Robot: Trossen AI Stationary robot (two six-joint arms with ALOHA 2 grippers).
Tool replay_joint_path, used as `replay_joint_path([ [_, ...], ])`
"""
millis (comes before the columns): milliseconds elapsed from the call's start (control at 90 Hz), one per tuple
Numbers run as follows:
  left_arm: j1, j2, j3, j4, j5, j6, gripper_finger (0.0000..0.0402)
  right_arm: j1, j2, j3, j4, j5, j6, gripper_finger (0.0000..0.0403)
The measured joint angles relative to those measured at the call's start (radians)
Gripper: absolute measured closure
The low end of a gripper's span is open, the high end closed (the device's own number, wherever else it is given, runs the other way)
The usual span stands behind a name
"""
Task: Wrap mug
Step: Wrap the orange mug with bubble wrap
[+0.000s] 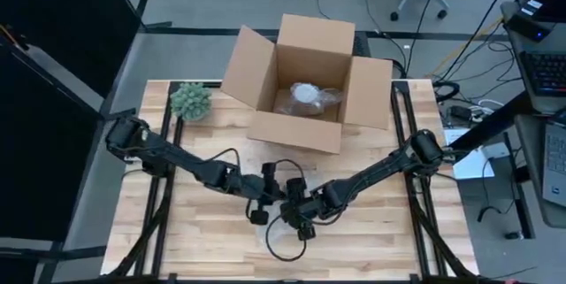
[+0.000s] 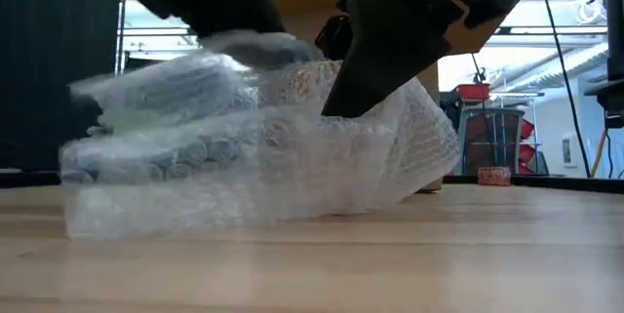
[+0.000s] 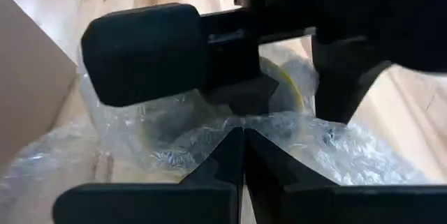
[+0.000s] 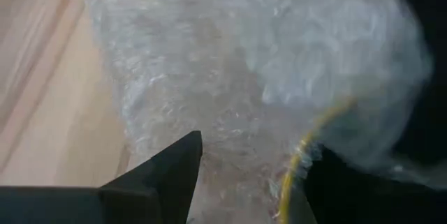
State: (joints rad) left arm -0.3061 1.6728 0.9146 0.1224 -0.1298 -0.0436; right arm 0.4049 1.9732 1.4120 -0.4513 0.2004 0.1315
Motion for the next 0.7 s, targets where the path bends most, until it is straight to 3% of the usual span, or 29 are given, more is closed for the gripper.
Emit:
replay_joint_path([
  [411, 0.002, 0.003, -0.003, 0.02, 0.004, -0.002, 0.0402, 0.004, -0.252, 0.003, -0.118, 0.013, 0.086, 0.0193],
  [600, 0.002, 0.003, -0.004, 0.026, 0.004, -0.002, 0.0402, 0.0, -0.282, 0.002, -0.336, 0.176, 0.228, 0.0193],
  [700, 0.002, 0.003, -0.004, 0.026, 0.004, -0.002, 0.0402, -0.006, -0.272, -0.028, -0.393, 0.183, 0.294, 0.0193],
])
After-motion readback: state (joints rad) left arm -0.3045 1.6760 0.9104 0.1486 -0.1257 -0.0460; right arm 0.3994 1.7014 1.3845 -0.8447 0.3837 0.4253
